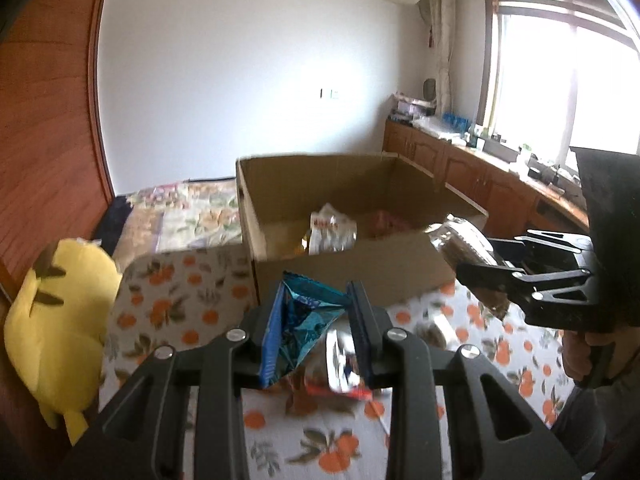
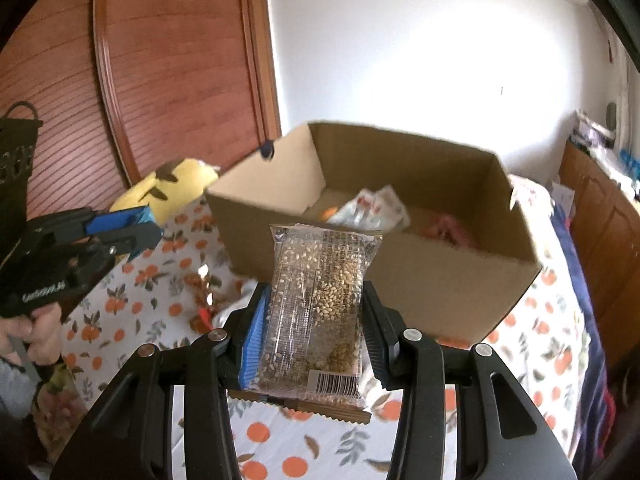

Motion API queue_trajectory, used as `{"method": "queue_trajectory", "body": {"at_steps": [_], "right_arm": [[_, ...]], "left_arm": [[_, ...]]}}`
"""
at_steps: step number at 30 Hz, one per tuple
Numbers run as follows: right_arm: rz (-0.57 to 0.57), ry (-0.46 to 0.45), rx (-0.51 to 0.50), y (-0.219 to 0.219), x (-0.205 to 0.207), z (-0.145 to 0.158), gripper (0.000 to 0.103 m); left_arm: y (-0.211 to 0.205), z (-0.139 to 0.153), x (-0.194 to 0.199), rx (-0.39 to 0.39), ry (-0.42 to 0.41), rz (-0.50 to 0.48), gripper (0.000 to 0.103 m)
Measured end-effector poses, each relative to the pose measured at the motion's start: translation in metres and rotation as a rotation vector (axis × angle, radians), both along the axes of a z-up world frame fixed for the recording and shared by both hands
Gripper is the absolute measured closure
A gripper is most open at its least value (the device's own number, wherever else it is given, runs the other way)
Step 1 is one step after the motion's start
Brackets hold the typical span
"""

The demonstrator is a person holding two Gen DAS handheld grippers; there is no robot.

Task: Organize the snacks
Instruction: 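Carry the teal wrapper and granola bar bag over the box with both grippers, then open both grippers to drop the teal wrapper and granola bar into the box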

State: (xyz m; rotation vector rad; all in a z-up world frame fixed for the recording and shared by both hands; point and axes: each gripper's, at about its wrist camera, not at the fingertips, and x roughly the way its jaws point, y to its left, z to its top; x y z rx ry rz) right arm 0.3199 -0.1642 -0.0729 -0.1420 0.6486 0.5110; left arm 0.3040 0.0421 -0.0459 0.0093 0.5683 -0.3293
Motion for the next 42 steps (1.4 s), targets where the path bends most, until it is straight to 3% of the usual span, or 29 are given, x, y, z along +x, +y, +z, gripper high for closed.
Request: {"method": "queue_trajectory", "body": {"at_steps": [7,17,25,42], "right_arm": [[0.013,-0.069,-0.002,-0.005,0.02,0.026,0.059],[0.016,-0.118,0.022,-0.016,0.077,0.033,0.059],[0.008,-0.1,0.046,-0.028,0.11,0.013,0.059],[0.001,-0.042,0.1,-0.04,0.127,-0.015,0.056]], "left_arm": [[-0.008,0.021,0.037,-0.021,-0.041,-0.022,0.074],[-0.03,0.037,0.1,-0.045,-0.096,-0.024,0.074],[-0.049,0.012,0.136,-0.024,-0.053,-0.044,0.073],[-0.065,-0.021,0.154,-0.036,0.007,-0.058,0.066]]}}
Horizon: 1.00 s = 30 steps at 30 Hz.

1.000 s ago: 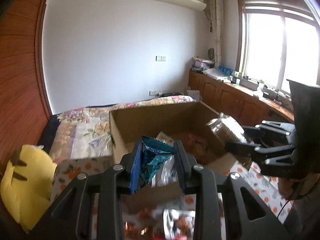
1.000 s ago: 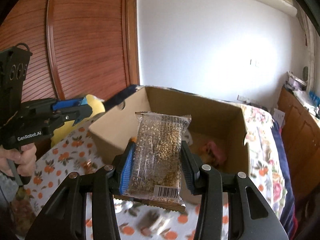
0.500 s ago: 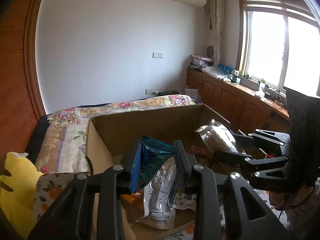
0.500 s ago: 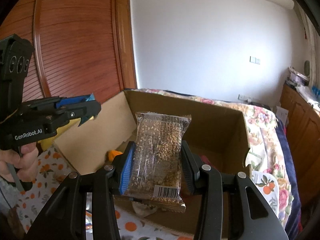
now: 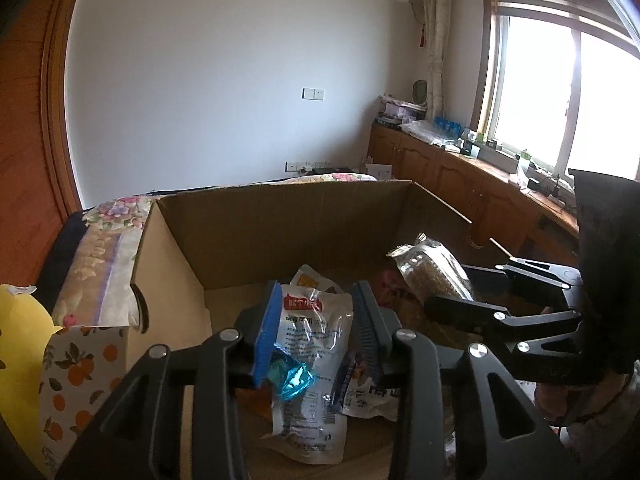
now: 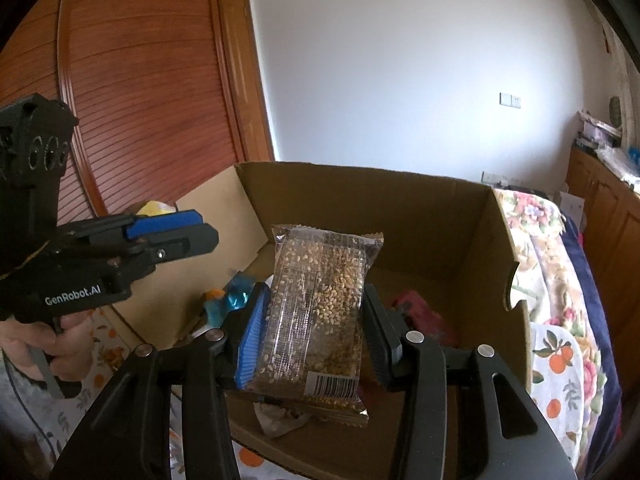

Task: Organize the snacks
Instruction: 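Open both grippers to drop the teal wrapper and granola bar into the box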

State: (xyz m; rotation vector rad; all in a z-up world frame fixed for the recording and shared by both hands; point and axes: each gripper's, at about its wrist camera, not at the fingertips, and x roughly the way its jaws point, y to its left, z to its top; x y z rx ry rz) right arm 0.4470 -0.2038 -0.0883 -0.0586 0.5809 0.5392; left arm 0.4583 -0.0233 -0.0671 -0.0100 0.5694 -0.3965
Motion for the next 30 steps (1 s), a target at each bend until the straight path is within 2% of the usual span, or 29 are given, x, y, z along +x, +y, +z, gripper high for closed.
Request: {"method": "queue_trajectory", "body": {"at_steps": [7,15,17,25,30], "right_arm": [[-0.008,-0.003,-0.012,-0.002,0.002,-0.003,0.048],[-0.018,-0.019,0.012,-0.008,0.002,0.002,0.048],[-0.023,-0.026,0.019,-0.008,0.0,0.009,0.048],[-0.033,-0.077,0.01,-0.007,-0.037,0.046,0.048],[-0.041,-0.073,-0.012,-0.01,-0.066,0.061,0.048]], "left_arm": [[-0.003,0.003,-0.007,0.019,-0.019,-0.003,0.064],[0.0,0.015,-0.025,0.029,-0.056,0.013,0.063],[0.003,0.02,-0.031,0.033,-0.063,0.012,0.059],[0.011,0.045,-0.072,0.059,-0.081,0.01,0.056],[0.015,0.042,-0.098,0.069,-0.059,0.016,0.054]]}}
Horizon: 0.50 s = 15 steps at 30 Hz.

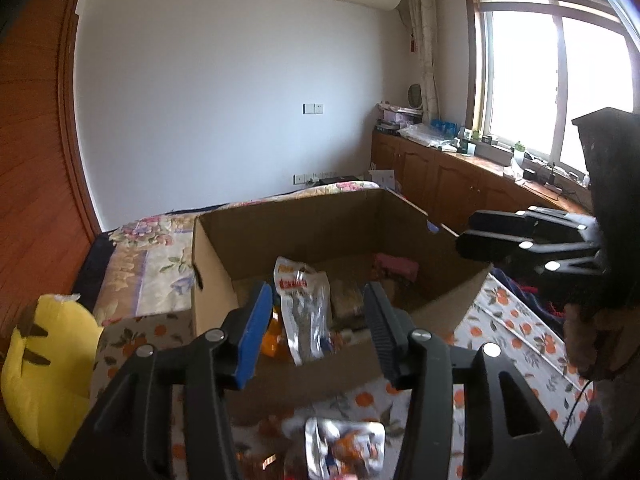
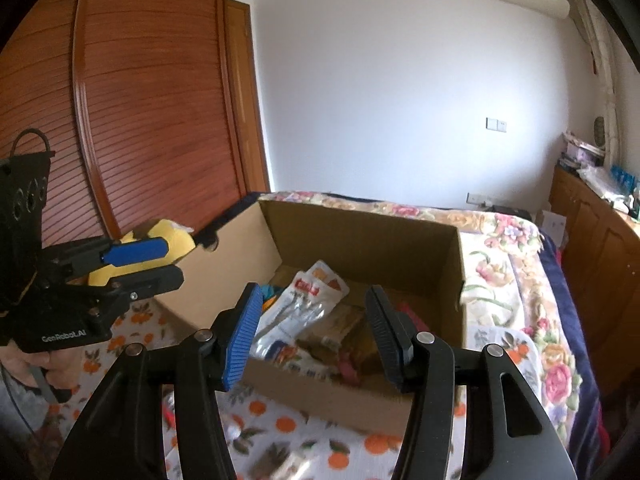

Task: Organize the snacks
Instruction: 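Move the left gripper to the red duck-gizzard pouch while the right gripper moves to the silver pouch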

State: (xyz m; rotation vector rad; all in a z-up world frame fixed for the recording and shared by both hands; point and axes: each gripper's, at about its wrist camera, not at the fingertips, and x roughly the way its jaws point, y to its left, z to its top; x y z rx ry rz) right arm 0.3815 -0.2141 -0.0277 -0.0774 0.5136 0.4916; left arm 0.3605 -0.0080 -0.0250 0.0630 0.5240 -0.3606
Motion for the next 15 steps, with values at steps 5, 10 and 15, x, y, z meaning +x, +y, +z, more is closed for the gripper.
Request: {"method": "queue_trajectory", "body": {"at_steps": [5,10,15], "right_arm": [[-0.007,0.032,-0.029,-0.004,-0.029,-0.004,0.048],[0.018,0.107,-0.019,0.006,-0.048,-0.031,0.048],[0.088,0.205,-0.028,0.033,-0.048,-0.07,0.045]], "left_arm": [[0.012,-0.022,-0.019,-0.005,0.047,0.036,0.053],[0.023,-0.049,-0.034,0.004,0.101,0.073,0.053],[0.039,-0.077,-0.043,0.007,0.156,0.102,0.053]]}}
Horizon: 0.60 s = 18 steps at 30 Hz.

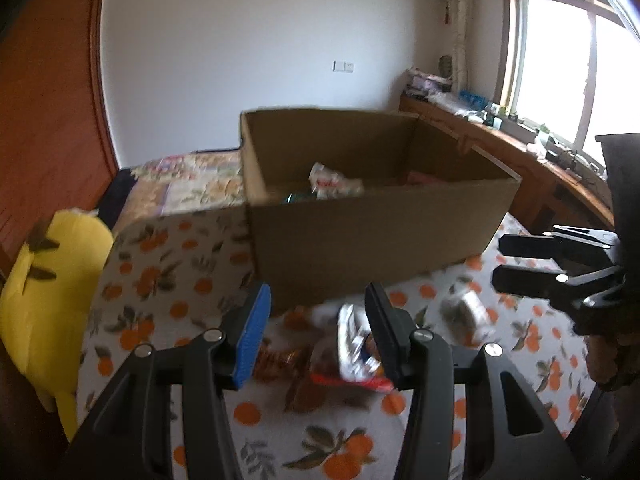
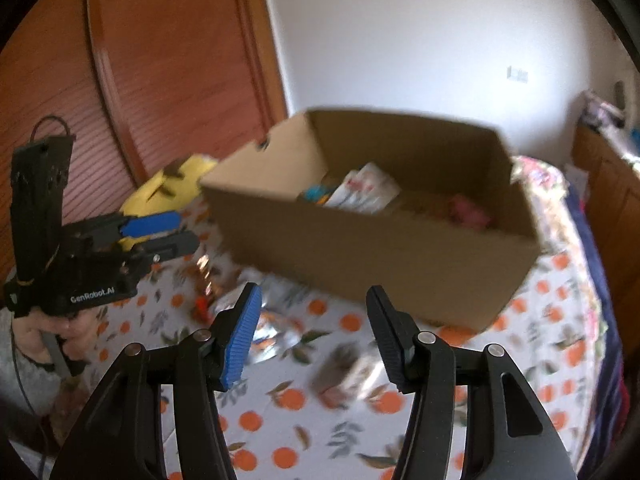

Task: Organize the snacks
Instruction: 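Move the left gripper to the red duck-gizzard pouch while the right gripper moves to the silver pouch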

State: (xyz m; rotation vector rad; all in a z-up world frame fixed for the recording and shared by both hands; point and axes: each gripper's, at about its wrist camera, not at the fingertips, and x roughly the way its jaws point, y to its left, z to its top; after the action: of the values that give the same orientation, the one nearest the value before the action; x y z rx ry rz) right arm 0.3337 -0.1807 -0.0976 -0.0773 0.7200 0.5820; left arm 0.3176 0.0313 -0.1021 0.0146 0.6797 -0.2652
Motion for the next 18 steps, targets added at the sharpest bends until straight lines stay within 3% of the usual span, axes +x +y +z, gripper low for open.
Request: {"method": "queue_trajectory", "body": {"at_steps": [9,18], "right_arm": [[0.089,0.092,-0.062,0.051,0.025,-0.054,0.041],[0.167,0.141,-0.089,0.077,0.039,-0.073,0.036]], "left_arm": [[0.013,-0.033,-0.004,-0.001,0.063,0.004,0.053],[0.03,-0.04,-0.002,-0.045,0.084,0.03,0.053]]}}
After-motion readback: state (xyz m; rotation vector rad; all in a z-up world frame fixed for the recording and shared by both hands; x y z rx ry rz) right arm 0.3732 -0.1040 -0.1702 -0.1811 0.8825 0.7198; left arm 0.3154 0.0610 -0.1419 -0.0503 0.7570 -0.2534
